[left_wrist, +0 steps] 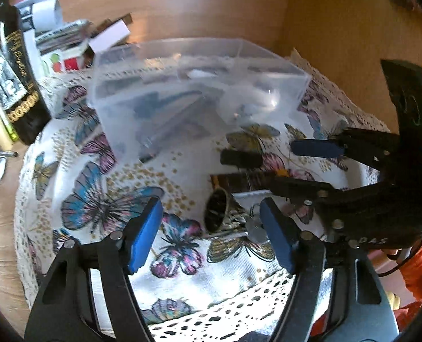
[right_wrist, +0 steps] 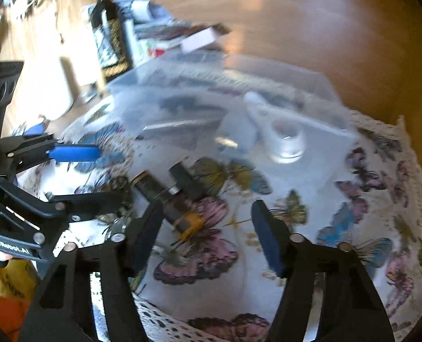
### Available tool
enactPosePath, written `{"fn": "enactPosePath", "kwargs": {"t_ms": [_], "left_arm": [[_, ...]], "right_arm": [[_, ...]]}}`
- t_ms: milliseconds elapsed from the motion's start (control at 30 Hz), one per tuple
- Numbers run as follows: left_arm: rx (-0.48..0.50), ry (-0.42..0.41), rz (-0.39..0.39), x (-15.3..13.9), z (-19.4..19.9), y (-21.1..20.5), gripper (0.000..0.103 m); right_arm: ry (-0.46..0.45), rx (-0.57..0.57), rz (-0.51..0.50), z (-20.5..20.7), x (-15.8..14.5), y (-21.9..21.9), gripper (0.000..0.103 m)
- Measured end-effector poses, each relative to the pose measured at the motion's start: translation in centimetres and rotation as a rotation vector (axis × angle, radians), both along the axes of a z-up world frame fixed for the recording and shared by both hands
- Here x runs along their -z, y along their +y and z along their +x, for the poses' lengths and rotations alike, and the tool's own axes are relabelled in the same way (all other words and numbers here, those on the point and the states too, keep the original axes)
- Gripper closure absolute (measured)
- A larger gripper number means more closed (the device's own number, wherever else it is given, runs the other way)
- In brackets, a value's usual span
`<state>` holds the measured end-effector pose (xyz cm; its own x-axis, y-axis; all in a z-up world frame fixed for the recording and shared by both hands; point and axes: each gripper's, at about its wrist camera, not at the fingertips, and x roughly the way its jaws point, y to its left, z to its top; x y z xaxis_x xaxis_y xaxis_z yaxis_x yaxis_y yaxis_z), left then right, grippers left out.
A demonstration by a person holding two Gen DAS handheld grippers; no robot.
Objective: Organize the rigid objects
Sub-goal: 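Grasp the metal bell-shaped object with the left gripper while the right gripper grasps the black-and-gold cylinder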
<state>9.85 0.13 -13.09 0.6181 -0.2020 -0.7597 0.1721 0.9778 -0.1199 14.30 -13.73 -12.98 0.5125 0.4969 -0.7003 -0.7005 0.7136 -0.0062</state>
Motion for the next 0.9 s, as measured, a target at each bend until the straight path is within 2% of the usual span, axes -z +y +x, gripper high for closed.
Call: {"fn": "enactPosePath", "kwargs": {"t_ms": [100,167,200,333,633,667,700,767,900], "left_arm": [[0.005,0.033,0.0,0.9,0.4,-0.3,0.05],[0.003,0.022,0.0,0.9,0.3,-0.2,0.057],[0.012,0.021,-0.008,0.8,0.2,-0.3,0.069],[0.015,0.01,-0.024,0.8,-0.1,0.1,0.069],[-0.065,-0.054,-0.017,-0.7,-1.8,2.8,0.069],[-0.073,-0.057,-0.018,-0.8,-1.8,3.0,0.069],[-0.08,-0.062,-0.018,-0.9,-1.9,3.3,0.069],[-0.089,-0.071,-0.019,-1.1,-2.0,3.7,0.069],[-0.103,-0.102,-0.02,-2.0,-1.9,4.1,0.069]], "right_arm": [[0.019,-0.04,-0.025,0.0,0.5,0.9,0.061],[0.026,-0.062,-0.04,-0.2,0.7,1.3,0.066],[0.022,-0.067,-0.048,-0.3,0.8,1.6,0.066],[0.033,-0.074,-0.09,-0.5,1.0,2.3,0.066],[0.011,-0.123,-0.158,-0.1,0.8,5.1,0.066],[0.01,-0.13,-0.161,-0.1,0.8,5.3,0.067],[0.01,-0.139,-0.157,-0.1,0.8,5.5,0.074],[0.01,-0.147,-0.151,-0.4,0.8,5.9,0.081],[-0.009,-0.132,-0.112,-1.1,0.3,5.5,0.082]]}}
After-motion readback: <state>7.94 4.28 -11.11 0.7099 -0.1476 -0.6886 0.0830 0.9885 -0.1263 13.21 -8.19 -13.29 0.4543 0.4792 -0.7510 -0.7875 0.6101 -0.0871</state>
